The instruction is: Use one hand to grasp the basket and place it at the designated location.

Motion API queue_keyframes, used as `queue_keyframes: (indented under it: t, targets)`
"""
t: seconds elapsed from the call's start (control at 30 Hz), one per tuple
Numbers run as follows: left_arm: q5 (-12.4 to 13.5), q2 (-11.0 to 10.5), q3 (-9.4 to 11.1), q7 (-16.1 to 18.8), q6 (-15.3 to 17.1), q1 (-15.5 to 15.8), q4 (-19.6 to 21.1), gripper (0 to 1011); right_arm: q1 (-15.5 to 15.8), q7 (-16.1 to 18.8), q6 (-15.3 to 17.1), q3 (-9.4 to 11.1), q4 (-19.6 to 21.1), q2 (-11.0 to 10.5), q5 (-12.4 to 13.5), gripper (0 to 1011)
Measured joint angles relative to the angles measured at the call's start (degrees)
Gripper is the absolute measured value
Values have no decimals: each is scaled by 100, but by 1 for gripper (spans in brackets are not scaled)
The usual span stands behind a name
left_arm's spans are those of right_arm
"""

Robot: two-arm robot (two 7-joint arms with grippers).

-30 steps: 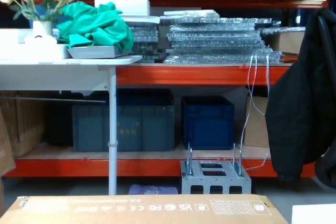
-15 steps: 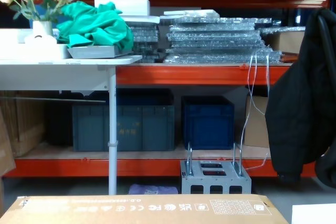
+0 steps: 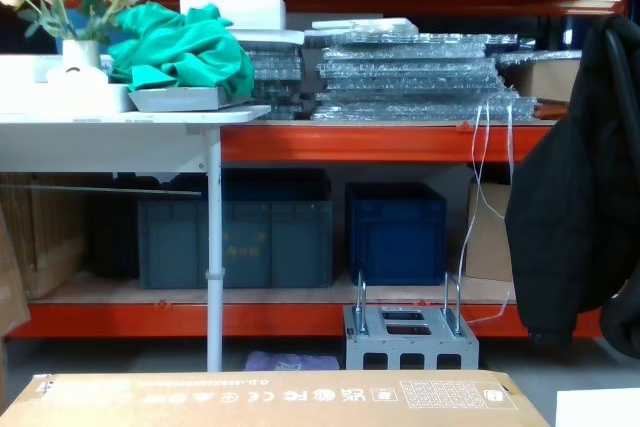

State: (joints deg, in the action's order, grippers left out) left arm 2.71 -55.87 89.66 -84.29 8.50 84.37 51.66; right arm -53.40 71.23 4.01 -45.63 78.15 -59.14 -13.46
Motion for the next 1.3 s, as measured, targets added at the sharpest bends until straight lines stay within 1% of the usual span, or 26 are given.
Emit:
queue_keyframes:
  t: [0.13, 0.27, 0.47, 0.7, 0.93, 1.13, 1.3]
  targets:
    - [1, 0, 0, 0, 0, 0, 0, 0, 1, -1, -3, 33, 51, -32, 27, 234]
    - [0, -1, 0, 0, 0, 0, 0, 0, -24, 9, -24, 116, 193, -118, 78, 234]
    - [0, -1, 0, 0, 0, 0, 0, 0, -58, 36, -38, 187, 324, -191, 121, 234]
    - [0, -1, 0, 0, 0, 0, 0, 0, -166, 90, -144, 262, 478, -254, 131, 234]
    - [0, -1, 0, 0, 0, 0, 0, 0, -276, 161, -301, 256, 535, -228, 105, 234]
    - [0, 0, 0, 0, 0, 0, 0, 0, -427, 223, -472, 190, 595, -140, 18, 234]
    - [1, -1, 0, 0, 0, 0, -1, 0, -532, 256, -558, 140, 708, -95, -1, 234]
